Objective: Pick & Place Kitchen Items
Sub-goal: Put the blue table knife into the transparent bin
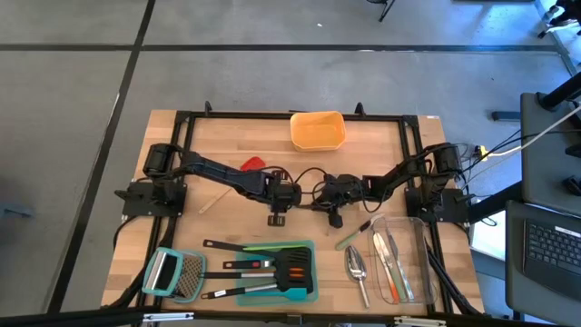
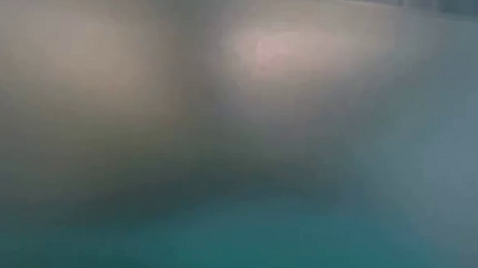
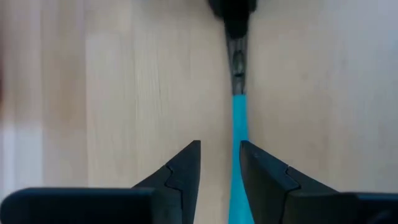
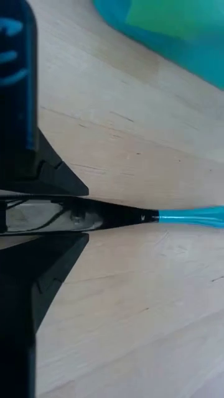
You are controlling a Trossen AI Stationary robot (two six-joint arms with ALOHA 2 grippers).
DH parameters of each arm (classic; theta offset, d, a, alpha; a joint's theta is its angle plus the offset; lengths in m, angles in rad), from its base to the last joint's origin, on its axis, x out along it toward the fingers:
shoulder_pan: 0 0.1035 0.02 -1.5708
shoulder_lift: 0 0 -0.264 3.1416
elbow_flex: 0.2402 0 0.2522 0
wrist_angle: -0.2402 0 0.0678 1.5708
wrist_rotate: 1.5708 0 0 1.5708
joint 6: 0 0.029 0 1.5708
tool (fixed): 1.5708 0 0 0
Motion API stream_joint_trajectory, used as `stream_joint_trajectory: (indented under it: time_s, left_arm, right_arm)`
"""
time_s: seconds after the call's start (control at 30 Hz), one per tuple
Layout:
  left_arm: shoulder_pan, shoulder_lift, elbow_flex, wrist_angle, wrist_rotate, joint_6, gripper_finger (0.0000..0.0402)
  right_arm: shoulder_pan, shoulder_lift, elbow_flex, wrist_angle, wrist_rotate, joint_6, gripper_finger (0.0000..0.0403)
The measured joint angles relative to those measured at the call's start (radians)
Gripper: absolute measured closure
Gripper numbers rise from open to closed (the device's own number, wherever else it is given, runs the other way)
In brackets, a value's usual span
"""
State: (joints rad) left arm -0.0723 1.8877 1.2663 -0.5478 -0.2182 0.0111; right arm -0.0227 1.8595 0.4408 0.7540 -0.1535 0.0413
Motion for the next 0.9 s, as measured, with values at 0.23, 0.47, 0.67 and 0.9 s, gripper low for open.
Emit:
stream_joint_trajectory:
  time_s: [0.23,0.47,0.67,0.9]
  left_arm:
    - [-0.012,-0.01,0.0,-0.004,0.055,0.013,0.0293]
    - [-0.036,-0.008,0.0,0.002,0.003,0.056,0.029]
    - [-0.039,-0.001,0.0,0.048,-0.018,0.084,0.029]
    - [-0.043,0.082,0.001,0.137,0.003,0.166,0.0289]
  right_arm:
    - [-0.016,0.0,0.0,0.0,-0.042,0.062,0.0295]
    - [-0.03,0.0,0.001,-0.001,-0.07,0.102,0.0295]
    - [-0.041,0.0,0.001,-0.001,-0.116,0.134,0.0295]
    - [-0.045,0.0,0.001,-0.001,-0.119,0.142,0.0295]
